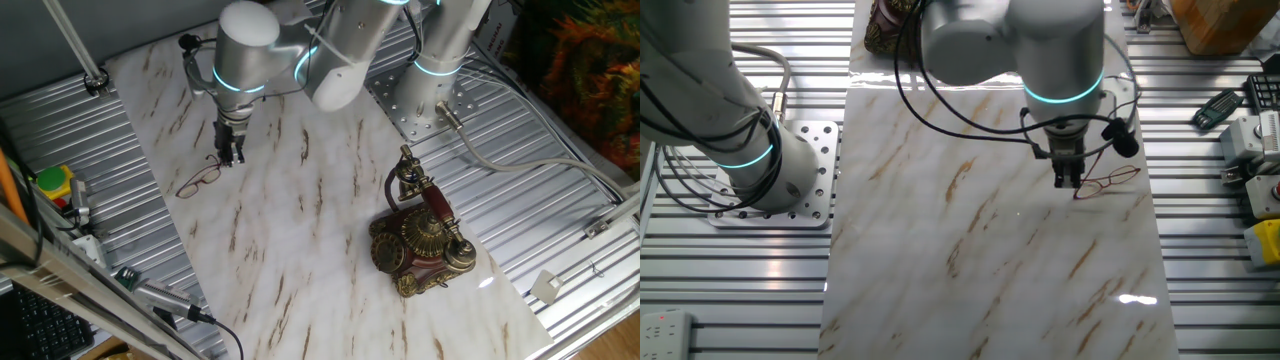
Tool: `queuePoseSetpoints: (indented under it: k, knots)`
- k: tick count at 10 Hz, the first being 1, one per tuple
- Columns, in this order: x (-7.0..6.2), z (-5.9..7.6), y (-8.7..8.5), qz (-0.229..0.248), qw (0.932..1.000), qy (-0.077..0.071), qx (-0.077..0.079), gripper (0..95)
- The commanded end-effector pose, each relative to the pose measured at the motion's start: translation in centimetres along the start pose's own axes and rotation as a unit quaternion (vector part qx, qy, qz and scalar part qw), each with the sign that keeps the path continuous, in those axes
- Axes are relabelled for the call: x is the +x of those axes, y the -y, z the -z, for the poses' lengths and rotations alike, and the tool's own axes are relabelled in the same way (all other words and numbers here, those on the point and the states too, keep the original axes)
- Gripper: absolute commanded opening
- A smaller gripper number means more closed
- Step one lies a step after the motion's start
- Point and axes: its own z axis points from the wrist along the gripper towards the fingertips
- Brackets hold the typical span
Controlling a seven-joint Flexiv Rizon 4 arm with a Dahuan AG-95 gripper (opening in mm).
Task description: Unfold the leg of the glasses (with one hand)
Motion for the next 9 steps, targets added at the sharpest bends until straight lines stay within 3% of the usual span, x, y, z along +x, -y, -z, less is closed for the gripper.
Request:
queuePoseSetpoints:
  k: [1, 5, 9]
  knots:
    - [-0.4, 0.3, -0.2, 0.001, 1.0, -0.007, 0.0, 0.0]
    - [-1.3, 1.6, -0.5, 0.0, 0.9997, -0.022, -0.002, 0.0]
    - [-1.7, 3.7, -1.0, -0.001, 0.9993, -0.038, -0.002, 0.0]
